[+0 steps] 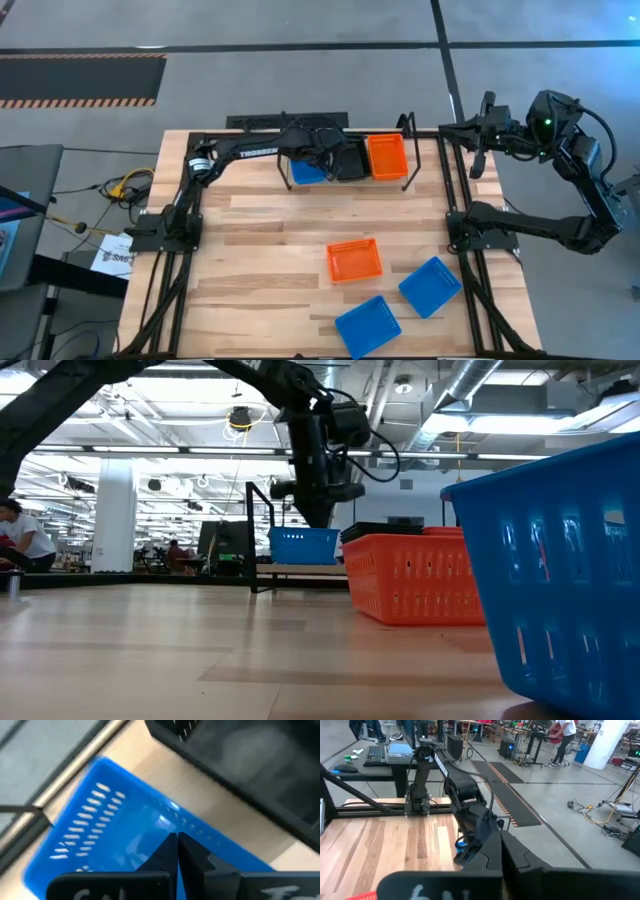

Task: Stack baskets on shelf by color
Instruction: Adjust the bins on the shelf, then stack the orange bin on top of the orange bin on the shelf

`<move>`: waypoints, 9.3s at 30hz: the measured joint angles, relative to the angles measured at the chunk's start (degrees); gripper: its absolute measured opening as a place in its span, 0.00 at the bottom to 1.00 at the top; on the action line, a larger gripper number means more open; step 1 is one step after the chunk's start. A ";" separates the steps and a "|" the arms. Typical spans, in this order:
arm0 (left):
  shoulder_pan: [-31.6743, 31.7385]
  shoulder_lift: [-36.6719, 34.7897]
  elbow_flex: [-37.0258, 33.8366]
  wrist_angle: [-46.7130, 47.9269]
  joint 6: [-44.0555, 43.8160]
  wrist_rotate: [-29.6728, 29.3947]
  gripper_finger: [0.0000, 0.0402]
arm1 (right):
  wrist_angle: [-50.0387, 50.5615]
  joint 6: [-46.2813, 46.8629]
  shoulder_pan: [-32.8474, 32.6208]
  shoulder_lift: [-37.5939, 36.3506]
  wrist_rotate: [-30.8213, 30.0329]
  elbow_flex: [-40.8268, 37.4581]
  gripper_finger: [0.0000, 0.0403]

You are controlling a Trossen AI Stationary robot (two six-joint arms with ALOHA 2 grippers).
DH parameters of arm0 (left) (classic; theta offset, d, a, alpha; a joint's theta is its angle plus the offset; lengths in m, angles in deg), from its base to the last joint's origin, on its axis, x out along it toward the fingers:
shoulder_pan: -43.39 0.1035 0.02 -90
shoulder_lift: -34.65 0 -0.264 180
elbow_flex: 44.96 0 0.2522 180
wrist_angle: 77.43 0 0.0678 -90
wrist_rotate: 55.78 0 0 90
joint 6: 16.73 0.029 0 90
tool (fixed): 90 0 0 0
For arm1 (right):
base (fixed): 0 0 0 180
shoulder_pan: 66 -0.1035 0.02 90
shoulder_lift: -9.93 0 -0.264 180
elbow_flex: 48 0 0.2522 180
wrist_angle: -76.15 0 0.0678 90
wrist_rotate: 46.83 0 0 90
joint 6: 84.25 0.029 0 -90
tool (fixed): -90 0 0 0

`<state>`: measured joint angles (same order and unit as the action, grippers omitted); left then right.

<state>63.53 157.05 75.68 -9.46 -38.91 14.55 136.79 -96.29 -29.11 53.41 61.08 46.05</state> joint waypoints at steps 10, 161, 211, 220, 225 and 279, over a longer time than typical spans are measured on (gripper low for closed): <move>1.19 0.48 1.39 2.85 3.99 -4.80 0.00 | 1.99 0.01 0.00 0.00 -0.07 0.00 0.01; -24.02 -0.44 25.44 24.98 -7.15 -3.19 0.00 | -1.81 47.63 -53.92 16.86 -20.90 -32.83 0.20; -36.59 -20.09 25.44 35.81 -8.91 -30.20 0.00 | -16.03 16.43 -39.75 58.20 -2.23 -21.29 0.05; -36.57 -20.09 25.01 35.85 -9.60 -30.33 0.00 | -11.73 16.26 -38.24 50.50 -7.98 -14.61 0.01; -36.54 -20.05 24.96 35.77 -10.76 -30.57 0.00 | -5.20 15.84 -36.48 42.66 -19.44 -5.86 0.01; -25.48 -20.07 12.85 31.57 -6.05 -29.78 0.00 | -9.76 47.66 -6.65 24.86 -26.82 -24.06 0.00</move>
<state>38.05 136.98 88.53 22.11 -44.95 -15.23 127.03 -48.63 -35.76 78.27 34.26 21.99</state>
